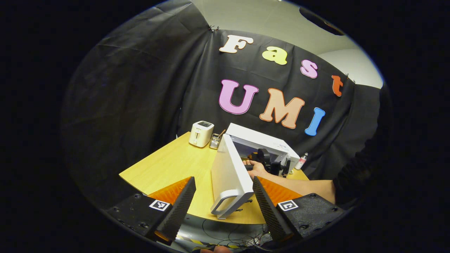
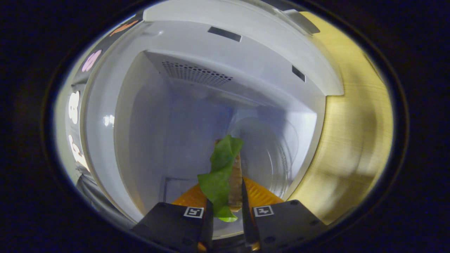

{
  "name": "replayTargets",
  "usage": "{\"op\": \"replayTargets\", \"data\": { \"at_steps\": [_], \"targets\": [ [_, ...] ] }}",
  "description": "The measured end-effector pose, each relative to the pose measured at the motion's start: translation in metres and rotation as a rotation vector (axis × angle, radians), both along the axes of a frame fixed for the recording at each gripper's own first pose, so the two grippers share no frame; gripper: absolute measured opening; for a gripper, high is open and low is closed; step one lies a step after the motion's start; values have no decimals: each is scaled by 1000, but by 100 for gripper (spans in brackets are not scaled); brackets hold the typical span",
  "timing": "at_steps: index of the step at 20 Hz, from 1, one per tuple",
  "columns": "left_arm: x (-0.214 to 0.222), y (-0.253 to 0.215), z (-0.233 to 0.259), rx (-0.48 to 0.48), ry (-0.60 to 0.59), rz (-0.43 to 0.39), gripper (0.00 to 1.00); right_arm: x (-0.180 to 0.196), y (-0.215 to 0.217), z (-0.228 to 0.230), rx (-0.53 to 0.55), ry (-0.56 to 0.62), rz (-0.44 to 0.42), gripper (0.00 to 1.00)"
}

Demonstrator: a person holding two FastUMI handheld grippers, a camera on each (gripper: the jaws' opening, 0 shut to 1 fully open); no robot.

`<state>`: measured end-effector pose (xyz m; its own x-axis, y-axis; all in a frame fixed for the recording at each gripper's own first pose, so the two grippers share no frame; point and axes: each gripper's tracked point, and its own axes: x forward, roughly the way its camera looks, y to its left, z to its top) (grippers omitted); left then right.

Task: Open the microwave oven with the left hand, put the food in, and close the microwave oven.

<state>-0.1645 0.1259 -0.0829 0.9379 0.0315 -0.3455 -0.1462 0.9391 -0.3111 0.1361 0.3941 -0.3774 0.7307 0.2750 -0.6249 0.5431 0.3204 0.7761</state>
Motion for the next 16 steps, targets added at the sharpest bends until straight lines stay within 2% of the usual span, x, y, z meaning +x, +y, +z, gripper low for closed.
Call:
{"op": "replayTargets", "data": {
  "at_steps": [1, 3, 4, 6, 7, 8, 9, 11, 15, 16],
  "targets": [
    [0, 0, 1, 10, 0, 1, 93, -5, 0, -6, -9, 29, 5, 43],
    [4, 1, 6, 27, -11, -2, 93, -9, -2, -7, 12, 34, 26, 84],
    [5, 1, 8, 35, -14, -6, 93, -9, 0, -8, 16, 25, 39, 84],
    [7, 0, 7, 47, -17, -17, 96, -12, -4, -5, 8, 14, 79, 92],
    [9, 1, 8, 52, -18, -22, 93, -15, -8, 0, -16, 6, 97, 96],
    [9, 1, 9, 56, -19, -27, 96, -18, -14, 4, -40, -4, 114, 97],
    [10, 2, 9, 61, -21, -29, 93, -23, -22, 12, -63, -13, 130, 98],
    [10, 4, 7, 69, -21, -33, 95, -30, -41, 28, -109, -39, 169, 97],
    [15, 14, 3, 85, -22, -38, 93, -51, -61, 39, -205, -97, 297, 97],
    [16, 15, 3, 93, -24, -42, 96, -54, -68, 43, -231, -116, 319, 98]
  ]
}}
